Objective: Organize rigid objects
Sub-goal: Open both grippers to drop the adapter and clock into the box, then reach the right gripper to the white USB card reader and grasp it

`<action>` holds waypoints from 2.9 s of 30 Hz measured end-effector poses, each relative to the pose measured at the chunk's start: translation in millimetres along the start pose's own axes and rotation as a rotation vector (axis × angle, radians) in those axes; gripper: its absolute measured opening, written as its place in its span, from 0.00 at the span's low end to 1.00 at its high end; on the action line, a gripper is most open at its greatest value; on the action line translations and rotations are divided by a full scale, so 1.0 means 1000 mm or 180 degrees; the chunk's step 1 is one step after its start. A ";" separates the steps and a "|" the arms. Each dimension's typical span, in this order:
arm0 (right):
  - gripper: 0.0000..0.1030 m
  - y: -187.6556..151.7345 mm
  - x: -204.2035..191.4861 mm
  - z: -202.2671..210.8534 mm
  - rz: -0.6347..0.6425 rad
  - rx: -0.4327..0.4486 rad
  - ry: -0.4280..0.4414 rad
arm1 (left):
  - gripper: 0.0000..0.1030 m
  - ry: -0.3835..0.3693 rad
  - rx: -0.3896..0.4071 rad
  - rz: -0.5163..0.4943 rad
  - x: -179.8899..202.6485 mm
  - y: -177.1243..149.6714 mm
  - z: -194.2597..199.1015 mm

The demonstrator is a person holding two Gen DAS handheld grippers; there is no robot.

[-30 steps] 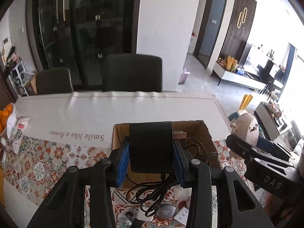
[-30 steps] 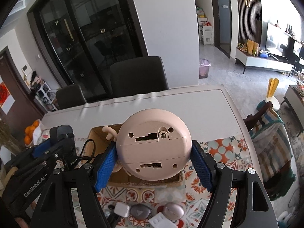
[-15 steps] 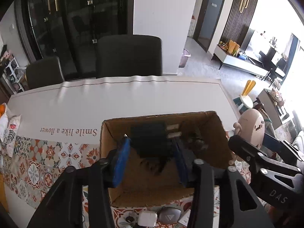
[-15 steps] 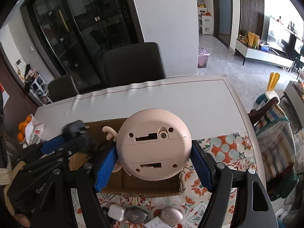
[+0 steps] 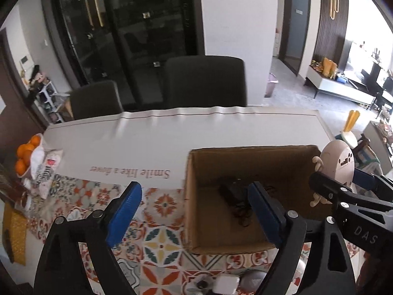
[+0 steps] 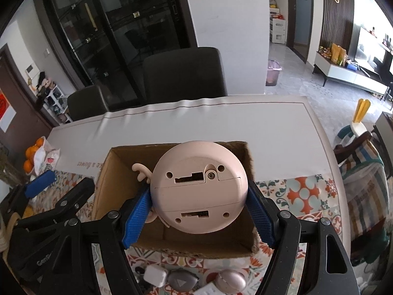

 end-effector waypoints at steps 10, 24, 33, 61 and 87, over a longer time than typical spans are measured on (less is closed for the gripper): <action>0.82 0.002 0.001 0.026 0.0029 0.0230 -0.0085 | 0.89 -0.0007 0.0137 -0.0005 -0.008 -0.004 0.028; 0.82 -0.033 0.005 0.069 0.0128 0.0330 -0.0026 | 0.92 -0.0054 0.0158 -0.0049 0.000 -0.040 0.061; 0.82 -0.067 0.008 0.074 0.0041 0.0213 0.0146 | 0.92 -0.0124 0.0005 0.0029 0.001 -0.075 0.067; 0.82 -0.183 0.020 0.026 0.0128 -0.0610 0.0131 | 0.92 -0.0144 -0.0806 0.0121 0.015 -0.194 0.032; 0.82 -0.256 0.028 -0.033 0.0476 -0.1284 0.0073 | 0.92 0.0034 -0.1296 -0.0016 0.028 -0.264 0.003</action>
Point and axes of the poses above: each gripper's, at about its wrist camera, not at the fingertips, and z roughly against the way its jaws point, x to its right, y to its top, the point moved 9 cm from there along -z, roughly the way its jaws point, and after that the axes turned 5 degrees about x, right-handed, at the moved point
